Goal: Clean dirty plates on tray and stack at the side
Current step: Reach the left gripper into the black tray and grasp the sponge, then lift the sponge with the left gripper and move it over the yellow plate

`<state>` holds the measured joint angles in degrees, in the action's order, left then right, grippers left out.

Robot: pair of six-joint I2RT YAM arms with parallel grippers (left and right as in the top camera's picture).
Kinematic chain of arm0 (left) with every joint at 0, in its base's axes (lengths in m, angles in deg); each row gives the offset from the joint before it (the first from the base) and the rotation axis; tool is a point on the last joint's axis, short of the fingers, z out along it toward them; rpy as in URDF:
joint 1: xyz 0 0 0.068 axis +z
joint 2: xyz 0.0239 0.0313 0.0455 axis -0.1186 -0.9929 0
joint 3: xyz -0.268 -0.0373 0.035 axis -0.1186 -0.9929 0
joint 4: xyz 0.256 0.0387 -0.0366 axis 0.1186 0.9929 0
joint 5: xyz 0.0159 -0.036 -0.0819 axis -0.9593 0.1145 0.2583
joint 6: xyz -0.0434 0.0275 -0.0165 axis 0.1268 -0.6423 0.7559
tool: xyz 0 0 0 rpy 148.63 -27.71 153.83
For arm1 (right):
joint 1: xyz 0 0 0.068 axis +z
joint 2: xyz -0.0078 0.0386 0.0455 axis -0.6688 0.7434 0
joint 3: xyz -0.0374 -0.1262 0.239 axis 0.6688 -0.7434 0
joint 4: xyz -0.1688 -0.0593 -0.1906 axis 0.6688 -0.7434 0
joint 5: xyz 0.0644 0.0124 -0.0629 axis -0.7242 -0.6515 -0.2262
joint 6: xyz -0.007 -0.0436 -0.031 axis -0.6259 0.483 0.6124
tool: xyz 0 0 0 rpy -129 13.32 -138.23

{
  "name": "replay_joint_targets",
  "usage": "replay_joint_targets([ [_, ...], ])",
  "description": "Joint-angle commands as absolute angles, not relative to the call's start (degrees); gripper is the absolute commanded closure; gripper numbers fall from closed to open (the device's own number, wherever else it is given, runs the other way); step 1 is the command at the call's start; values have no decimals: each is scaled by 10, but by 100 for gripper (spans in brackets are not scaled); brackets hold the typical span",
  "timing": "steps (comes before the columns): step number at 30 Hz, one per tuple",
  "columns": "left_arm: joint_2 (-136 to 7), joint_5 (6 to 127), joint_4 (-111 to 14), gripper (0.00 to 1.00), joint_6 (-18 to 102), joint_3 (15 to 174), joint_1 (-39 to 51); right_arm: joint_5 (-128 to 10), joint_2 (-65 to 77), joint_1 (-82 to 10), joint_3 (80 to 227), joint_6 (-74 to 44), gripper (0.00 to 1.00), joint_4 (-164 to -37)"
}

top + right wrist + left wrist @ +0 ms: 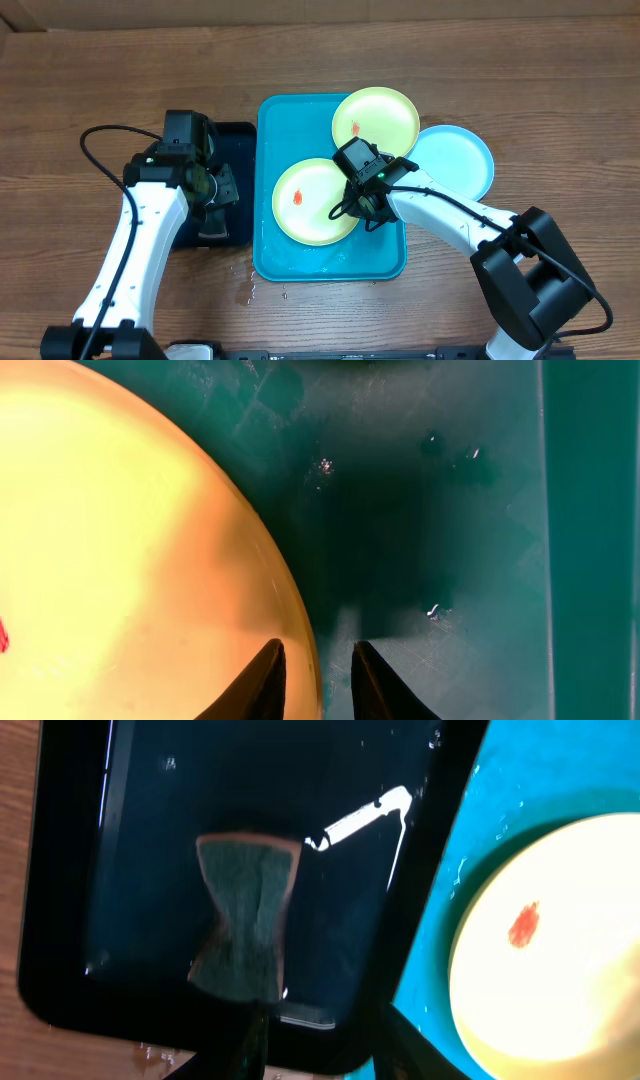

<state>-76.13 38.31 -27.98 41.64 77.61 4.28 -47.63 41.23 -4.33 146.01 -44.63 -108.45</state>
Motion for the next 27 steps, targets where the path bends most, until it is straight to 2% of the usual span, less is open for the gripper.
replay_joint_targets([
  [1,-789,360,-290,63,428,773,42,-468,407,-41,1454,-449,76,-1083],
  [10,-874,293,-289,54,443,773,45,-468,407,-41,1454,-449,76,-1083],
  [27,-921,309,-335,61,469,756,62,-468,407,-40,1454,-449,77,-1082],
])
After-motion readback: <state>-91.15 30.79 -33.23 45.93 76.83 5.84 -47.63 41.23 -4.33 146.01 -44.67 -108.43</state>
